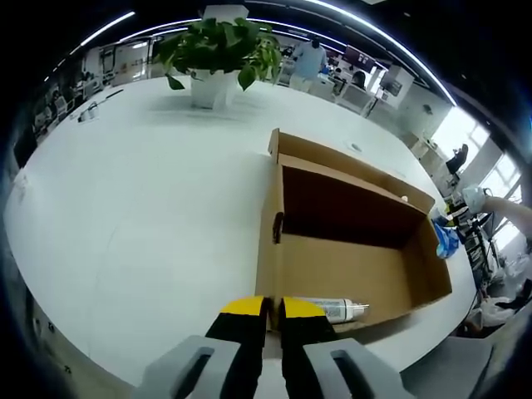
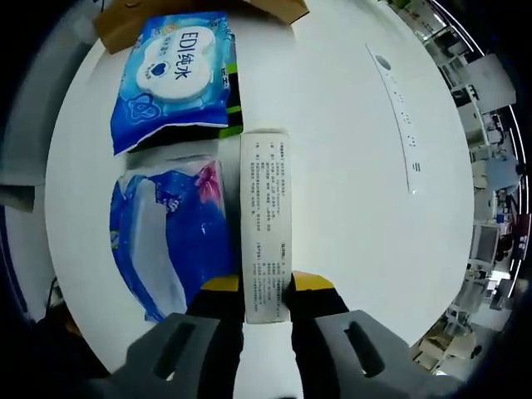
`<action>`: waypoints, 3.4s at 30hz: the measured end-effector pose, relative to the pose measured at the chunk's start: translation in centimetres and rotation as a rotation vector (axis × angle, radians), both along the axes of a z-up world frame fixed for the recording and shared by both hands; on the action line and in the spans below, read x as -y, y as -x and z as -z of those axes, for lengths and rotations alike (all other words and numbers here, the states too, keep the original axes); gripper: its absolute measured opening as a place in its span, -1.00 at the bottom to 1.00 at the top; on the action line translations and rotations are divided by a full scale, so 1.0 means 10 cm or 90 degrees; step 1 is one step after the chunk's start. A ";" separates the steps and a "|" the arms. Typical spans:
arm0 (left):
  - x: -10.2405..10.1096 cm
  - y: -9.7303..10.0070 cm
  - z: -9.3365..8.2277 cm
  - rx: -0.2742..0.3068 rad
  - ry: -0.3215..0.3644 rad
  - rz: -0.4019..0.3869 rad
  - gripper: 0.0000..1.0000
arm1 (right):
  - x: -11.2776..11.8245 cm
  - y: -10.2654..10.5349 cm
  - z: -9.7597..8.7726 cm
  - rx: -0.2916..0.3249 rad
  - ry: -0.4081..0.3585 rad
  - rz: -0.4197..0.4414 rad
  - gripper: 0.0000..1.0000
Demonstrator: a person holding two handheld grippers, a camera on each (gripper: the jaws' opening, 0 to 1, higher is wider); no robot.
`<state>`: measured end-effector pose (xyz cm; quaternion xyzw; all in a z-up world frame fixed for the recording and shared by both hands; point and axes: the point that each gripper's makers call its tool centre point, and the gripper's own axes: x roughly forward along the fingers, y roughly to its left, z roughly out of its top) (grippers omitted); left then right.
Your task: Operate the shoe box by opening the lid, removing the specified soft item, and placing it in the target area until the item is outside and the box remains undamaged.
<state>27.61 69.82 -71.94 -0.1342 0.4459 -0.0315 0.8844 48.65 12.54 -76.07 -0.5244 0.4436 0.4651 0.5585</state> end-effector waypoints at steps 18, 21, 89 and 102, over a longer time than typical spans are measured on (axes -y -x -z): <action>0.00 -0.01 0.00 -0.002 0.000 0.001 -0.89 | -0.01 -0.14 -0.16 0.073 -0.016 0.014 -0.43; 0.00 -0.02 0.00 0.002 -0.002 0.014 -0.87 | -0.03 -0.11 -0.23 0.083 -0.026 0.027 -0.35; 0.76 -0.45 -0.16 -0.029 -0.235 0.728 0.01 | -1.09 1.95 -1.27 0.142 -0.510 0.361 0.81; 0.76 -0.31 0.05 -0.092 -0.306 0.894 0.06 | -1.04 2.05 -1.21 0.147 -0.487 0.380 0.85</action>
